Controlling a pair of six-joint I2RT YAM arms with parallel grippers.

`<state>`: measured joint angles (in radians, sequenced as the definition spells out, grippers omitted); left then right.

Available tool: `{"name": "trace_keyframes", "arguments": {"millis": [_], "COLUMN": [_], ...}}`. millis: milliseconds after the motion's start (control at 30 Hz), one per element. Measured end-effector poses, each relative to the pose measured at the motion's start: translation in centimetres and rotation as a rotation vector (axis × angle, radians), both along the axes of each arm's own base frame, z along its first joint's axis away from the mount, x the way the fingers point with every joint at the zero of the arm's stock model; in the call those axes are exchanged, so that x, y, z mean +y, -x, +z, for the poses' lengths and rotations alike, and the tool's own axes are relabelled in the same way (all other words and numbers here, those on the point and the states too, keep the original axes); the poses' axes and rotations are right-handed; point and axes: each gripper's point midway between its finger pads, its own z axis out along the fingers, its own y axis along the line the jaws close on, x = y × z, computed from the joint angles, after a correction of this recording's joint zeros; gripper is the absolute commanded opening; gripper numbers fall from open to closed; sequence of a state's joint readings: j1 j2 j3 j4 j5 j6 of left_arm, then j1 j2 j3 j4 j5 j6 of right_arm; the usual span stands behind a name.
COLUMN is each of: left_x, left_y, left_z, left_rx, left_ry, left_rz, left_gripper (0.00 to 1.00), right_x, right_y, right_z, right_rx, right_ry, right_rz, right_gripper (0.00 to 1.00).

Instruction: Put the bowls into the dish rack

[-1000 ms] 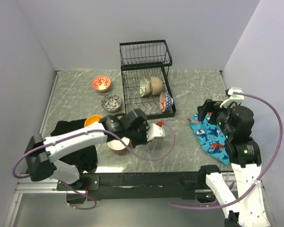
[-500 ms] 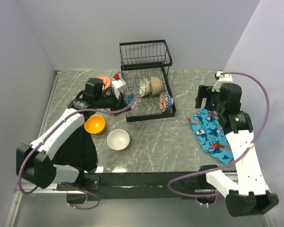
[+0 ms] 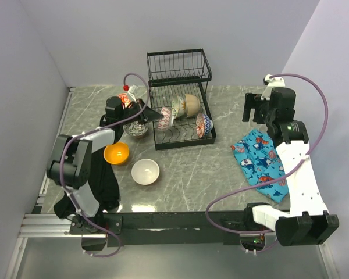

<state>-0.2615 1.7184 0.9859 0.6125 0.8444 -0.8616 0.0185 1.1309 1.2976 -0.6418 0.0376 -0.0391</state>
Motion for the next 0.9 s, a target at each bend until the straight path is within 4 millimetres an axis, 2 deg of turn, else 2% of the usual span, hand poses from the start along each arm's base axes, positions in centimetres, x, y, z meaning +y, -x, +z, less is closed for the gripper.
{"name": "trace_keyframes", "arguments": {"millis": [200,367,767,900], "left_x": [0.6,0.3,-0.4,-1.2], "left_y": [-3.6,-4.9,-8.4,-9.1], "left_z": [-1.6,-2.8,-1.5,-2.0], "left_rx": [0.149,0.243,0.219,0.209], "left_ry": [0.137,0.195,0.248,0.252], "left_rz": [0.121,0.171,0.245,0.250], "left_gripper": [0.01,0.01,0.01,0.01], "right_x": [0.0,0.0,-0.1,-0.1], "right_y": [-0.9,-0.9,-0.9,-0.9], "right_z": [-1.1,-1.2,-1.1,-1.1], "right_rx": [0.038,0.043,0.039,0.039], "right_ry": [0.003,0.003,0.003,0.003], "right_rz": [0.001,0.001,0.000,0.000], "right_gripper": [0.97,0.97,0.97,0.97]}}
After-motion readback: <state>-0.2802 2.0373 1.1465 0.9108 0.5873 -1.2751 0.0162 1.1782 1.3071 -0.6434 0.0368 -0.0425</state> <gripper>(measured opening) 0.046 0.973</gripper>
